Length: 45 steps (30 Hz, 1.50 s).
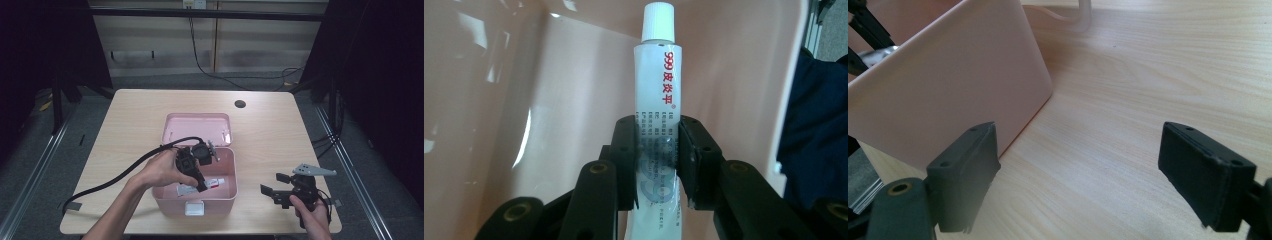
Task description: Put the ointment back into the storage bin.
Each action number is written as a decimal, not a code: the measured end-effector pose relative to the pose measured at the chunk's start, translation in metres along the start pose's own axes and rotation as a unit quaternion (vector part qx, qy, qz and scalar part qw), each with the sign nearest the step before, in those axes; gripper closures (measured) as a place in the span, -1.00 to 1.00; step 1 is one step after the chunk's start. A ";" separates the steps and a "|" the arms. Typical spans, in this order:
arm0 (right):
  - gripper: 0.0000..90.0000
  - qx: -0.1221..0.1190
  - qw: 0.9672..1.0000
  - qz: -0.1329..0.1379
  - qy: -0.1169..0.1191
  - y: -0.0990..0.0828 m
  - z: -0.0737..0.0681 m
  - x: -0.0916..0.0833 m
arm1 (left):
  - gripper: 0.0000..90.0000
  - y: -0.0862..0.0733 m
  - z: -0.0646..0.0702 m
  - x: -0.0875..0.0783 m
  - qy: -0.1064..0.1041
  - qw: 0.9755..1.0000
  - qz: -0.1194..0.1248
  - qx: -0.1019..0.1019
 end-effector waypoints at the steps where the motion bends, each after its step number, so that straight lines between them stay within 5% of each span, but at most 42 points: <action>1: -0.64 -0.001 1.000 0.000 0.000 0.000 0.000 0.000 | 0.58 0.001 0.001 0.004 -0.001 1.000 -0.007 0.004; 19: -0.64 0.001 1.000 -0.004 0.000 -0.001 0.000 0.000 | 0.58 0.003 -0.004 0.029 0.002 1.000 -0.030 0.005; 45: -0.64 0.002 1.000 -0.012 0.007 -0.002 -0.001 0.001 | 0.58 0.000 -0.006 0.043 -0.012 0.999 -0.049 0.011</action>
Point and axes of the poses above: each handheld gripper's, and its own axes: x roughly forward along the jaws, y roughly out of its top, z roughly to its right, the point moved 5 cm from there along x, roughly forward along the jaws, and after that the axes turned 14 degrees about -x, right-handed, at the moved point
